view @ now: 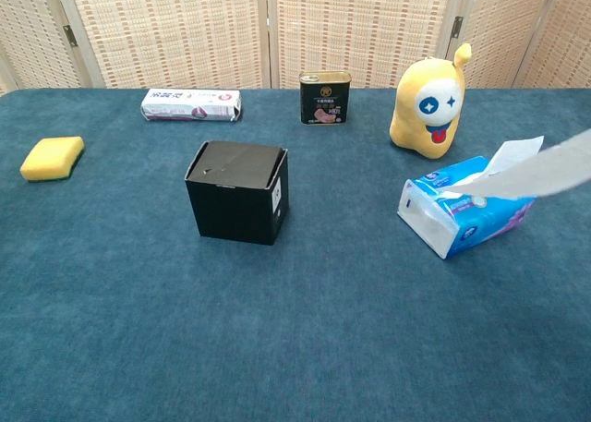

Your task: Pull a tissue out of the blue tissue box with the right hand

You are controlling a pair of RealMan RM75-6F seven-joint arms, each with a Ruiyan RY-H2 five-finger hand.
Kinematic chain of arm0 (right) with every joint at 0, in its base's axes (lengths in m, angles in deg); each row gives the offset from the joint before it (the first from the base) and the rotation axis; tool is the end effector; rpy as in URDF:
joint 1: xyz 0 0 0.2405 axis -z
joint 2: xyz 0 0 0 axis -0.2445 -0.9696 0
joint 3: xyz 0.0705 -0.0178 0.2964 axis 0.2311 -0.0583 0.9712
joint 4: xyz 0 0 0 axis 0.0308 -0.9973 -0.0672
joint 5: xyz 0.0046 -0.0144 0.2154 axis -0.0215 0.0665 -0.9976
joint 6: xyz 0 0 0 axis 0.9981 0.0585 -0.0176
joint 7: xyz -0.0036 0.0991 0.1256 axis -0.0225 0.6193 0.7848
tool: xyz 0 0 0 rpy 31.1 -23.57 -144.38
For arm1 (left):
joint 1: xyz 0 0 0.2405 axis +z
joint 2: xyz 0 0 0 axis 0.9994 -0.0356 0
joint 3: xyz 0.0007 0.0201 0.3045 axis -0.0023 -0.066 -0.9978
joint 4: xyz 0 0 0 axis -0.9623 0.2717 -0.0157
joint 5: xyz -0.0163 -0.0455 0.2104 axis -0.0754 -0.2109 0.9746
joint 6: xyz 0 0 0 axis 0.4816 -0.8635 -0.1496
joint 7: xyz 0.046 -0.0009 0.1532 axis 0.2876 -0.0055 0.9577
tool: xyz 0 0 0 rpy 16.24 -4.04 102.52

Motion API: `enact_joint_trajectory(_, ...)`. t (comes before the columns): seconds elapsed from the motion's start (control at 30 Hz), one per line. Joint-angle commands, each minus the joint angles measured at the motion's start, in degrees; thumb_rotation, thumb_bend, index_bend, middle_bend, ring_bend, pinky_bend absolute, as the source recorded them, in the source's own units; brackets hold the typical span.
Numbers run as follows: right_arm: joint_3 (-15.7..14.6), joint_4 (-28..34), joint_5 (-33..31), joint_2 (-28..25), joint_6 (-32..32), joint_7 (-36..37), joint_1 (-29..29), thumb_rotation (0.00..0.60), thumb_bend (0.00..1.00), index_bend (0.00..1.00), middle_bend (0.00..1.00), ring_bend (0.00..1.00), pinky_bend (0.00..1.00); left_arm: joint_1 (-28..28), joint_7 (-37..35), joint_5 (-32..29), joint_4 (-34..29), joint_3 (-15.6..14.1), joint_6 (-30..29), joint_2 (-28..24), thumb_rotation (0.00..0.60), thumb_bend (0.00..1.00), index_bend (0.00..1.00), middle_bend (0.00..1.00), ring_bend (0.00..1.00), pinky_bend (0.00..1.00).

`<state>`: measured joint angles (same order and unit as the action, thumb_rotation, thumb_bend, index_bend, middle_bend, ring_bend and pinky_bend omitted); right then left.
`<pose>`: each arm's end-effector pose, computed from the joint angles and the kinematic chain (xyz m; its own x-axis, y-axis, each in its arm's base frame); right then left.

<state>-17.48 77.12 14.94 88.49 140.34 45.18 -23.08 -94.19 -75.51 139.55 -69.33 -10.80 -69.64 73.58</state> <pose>-0.2860 -0.1971 0.1223 0.3166 0.1952 0.9283 -0.8592 -0.3557 0.3678 -0.3383 0.2077 0.1624 0.3481 -0.1521 0.9250 0.9138 -0.1650 -0.3710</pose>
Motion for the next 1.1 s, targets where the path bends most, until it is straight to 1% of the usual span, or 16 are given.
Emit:
enact_joint_trajectory(0.03, -0.81, -2.80, -1.85, 0.72, -2.39, 1.29, 0.60, 0.600, 0.36, 0.76, 0.63, 0.26, 0.23, 0.01, 0.19, 0.11, 0.00, -0.04, -0.04, 0.05, 0.600, 0.22, 0.00, 0.00, 0.00, 0.14)
enact_joint_trajectory(0.1, -0.86, -3.82, -3.47, 1.00, -4.63, 1.98, 0.39, 0.600, 0.36, 0.76, 0.63, 0.26, 0.23, 0.04, 0.32, 0.12, -0.05, -0.07, -0.06, 0.06, 0.600, 0.22, 0.00, 0.00, 0.00, 0.14)
enact_joint_trajectory(0.17, -0.97, -3.93, -5.67, 0.59, -7.49, 3.04, 0.11, 0.600, 0.36, 0.76, 0.59, 0.26, 0.20, 0.07, 0.31, 0.06, -0.06, -0.04, -0.07, 0.07, 0.600, 0.22, 0.00, 0.00, 0.00, 0.14)
enact_joint_trajectory(0.23, -1.10, -3.76, -7.20, 0.01, -9.82, 3.87, -0.21, 0.600, 0.35, 0.69, 0.51, 0.23, 0.17, 0.05, 0.34, 0.02, -0.03, -0.04, 0.00, 0.09, 0.600, 0.22, 0.00, 0.00, 0.00, 0.14)
enact_joint_trajectory(0.27, -1.20, -3.68, -8.08, -0.41, -11.19, 4.23, -0.38, 0.600, 0.35, 0.62, 0.45, 0.20, 0.15, 0.02, 0.47, 0.00, 0.03, -0.06, 0.12, 0.13, 0.600, 0.22, 0.00, 0.00, 0.00, 0.14)
enact_joint_trajectory(0.33, -1.17, -3.35, -9.48, -1.00, -12.89, 4.07, -0.50, 0.600, 0.33, 0.45, 0.31, 0.12, 0.10, -0.07, 0.68, -0.01, 0.10, -0.12, 0.37, 0.24, 0.600, 0.22, 0.00, 0.00, 0.00, 0.14)
enact_joint_trajectory(0.4, -1.31, -2.08, -10.76, -2.27, -14.76, 2.99, -0.63, 0.600, 0.29, 0.30, 0.19, 0.05, 0.05, -0.14, 0.91, 0.11, 0.12, -0.25, 0.60, 0.31, 0.600, 0.22, 0.00, 0.00, 0.00, 0.14)
enact_joint_trajectory(0.47, -1.06, -1.17, -11.28, -2.97, -15.01, 2.33, -0.53, 0.600, 0.25, 0.18, 0.10, 0.01, 0.02, -0.19, 1.12, 0.22, 0.15, -0.28, 0.62, 0.43, 0.600, 0.22, 0.00, 0.00, 0.00, 0.14)
enact_joint_trajectory(0.5, -1.03, -0.89, -11.47, -3.25, -15.09, 2.04, -0.44, 0.600, 0.23, 0.12, 0.06, 0.00, 0.01, -0.20, 1.19, 0.22, 0.18, -0.28, 0.64, 0.46, 0.600, 0.22, 0.00, 0.00, 0.00, 0.14)
enact_joint_trajectory(0.57, -0.79, -0.34, -11.68, -3.69, -14.79, 1.89, -0.17, 0.600, 0.21, 0.04, 0.01, 0.00, 0.00, -0.24, 1.30, 0.22, 0.20, -0.32, 0.76, 0.53, 0.600, 0.22, 0.00, 0.00, 0.00, 0.14)
enact_joint_trajectory(0.7, -0.33, 0.09, -11.77, -4.35, -13.63, 2.33, 0.50, 0.600, 0.20, 0.00, 0.00, 0.00, 0.00, -0.30, 1.45, 0.30, 0.29, -0.39, 0.88, 0.63, 0.600, 0.22, 0.00, 0.00, 0.00, 0.14)
enact_joint_trajectory(0.9, 0.71, 0.29, -11.58, -4.88, -10.78, 2.69, 1.75, 0.600, 0.20, 0.00, 0.00, 0.00, 0.00, -0.41, 1.54, 0.23, 0.46, -0.36, 1.05, 0.78, 0.600, 0.22, 0.00, 0.00, 0.00, 0.14)
enact_joint_trajectory(1.1, 1.24, 0.49, -12.36, -5.25, -11.25, 2.72, 1.96, 0.600, 0.20, 0.00, 0.00, 0.00, 0.00, -0.43, 1.77, 0.39, 0.45, -0.39, 0.96, 0.90, 0.600, 0.22, 0.00, 0.00, 0.00, 0.14)
